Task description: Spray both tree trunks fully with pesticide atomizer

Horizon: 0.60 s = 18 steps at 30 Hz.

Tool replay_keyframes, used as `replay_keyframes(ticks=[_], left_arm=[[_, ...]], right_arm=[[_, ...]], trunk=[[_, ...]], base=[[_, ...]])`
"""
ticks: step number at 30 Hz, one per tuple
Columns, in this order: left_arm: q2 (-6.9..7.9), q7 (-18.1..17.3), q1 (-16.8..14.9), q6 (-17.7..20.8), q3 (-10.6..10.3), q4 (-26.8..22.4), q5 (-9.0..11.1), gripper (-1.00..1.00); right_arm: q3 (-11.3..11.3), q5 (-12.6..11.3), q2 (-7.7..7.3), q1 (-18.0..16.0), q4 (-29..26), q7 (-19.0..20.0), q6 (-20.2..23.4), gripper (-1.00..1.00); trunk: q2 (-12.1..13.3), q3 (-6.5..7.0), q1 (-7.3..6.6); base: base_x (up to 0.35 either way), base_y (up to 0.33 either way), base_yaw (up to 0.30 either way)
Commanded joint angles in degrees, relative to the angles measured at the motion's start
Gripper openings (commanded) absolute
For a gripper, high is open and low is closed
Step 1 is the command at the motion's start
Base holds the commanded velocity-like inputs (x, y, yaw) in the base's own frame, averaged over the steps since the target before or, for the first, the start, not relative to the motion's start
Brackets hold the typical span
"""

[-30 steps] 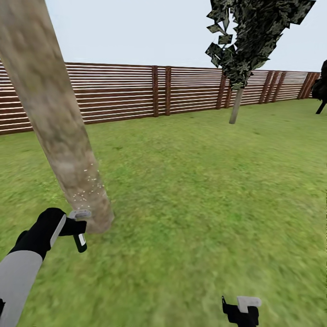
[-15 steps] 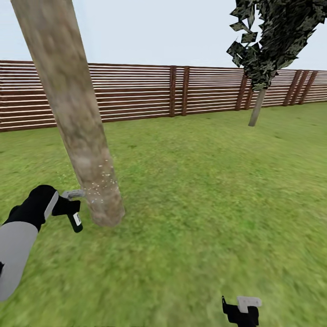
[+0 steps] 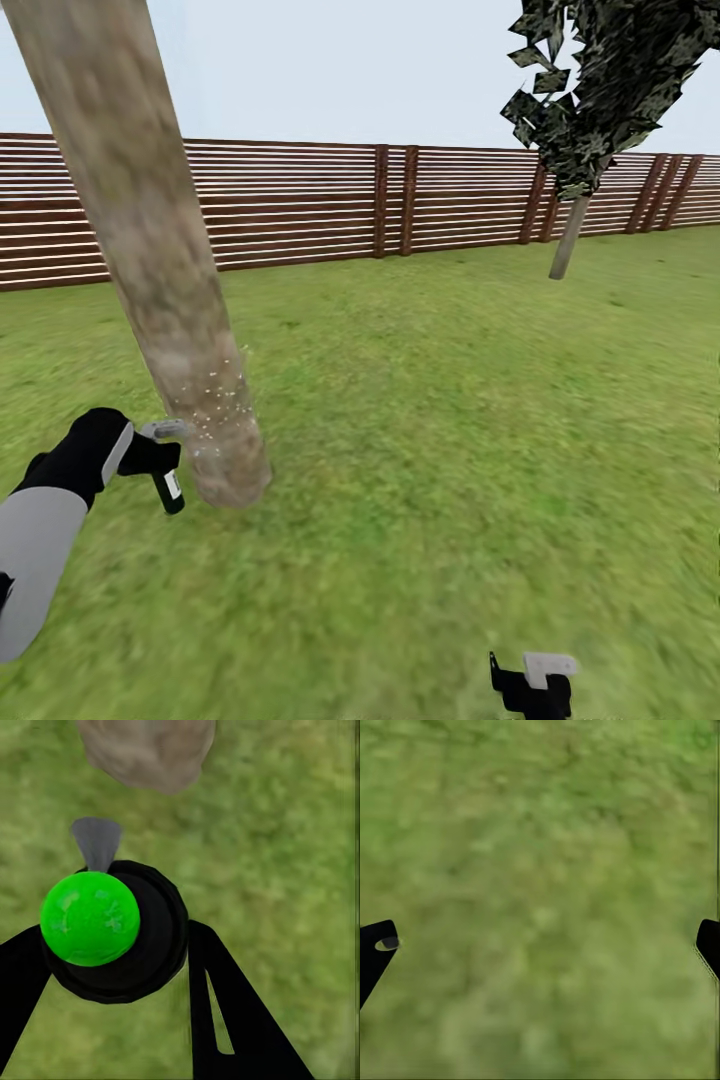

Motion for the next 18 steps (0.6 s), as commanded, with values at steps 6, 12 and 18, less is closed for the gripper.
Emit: replay_keyframes(ticks=[6, 12, 18], left_arm=[[-0.01, -0.14, -0.32, 0.32, 0.20, -0.14, -0.07, -1.00], [-0.02, -0.14, -0.46, 0.32, 0.25, -0.23, -0.07, -1.00], [-0.26, -0.14, -0.34, 0.23, 0.17, -0.21, -0.07, -1.00]], right_arm=[[0.53, -0.19, 0.00, -0.01, -0.07, -0.30, -0.03, 1.00], [0.53, -0.14, 0.02, -0.03, -0.03, -0.30, -0.05, 1.00], [0.53, -0.14, 0.08, -0.01, -0.06, -0.30, 0.00, 1.00]], trunk=[[-0.02, -0.05, -0.01], [-0.02, -0.05, -0.01], [-0.02, -0.05, -0.01]], base=[[-0.123, -0.253, 0.000], [-0.020, -0.272, 0.000], [0.137, -0.255, 0.000]])
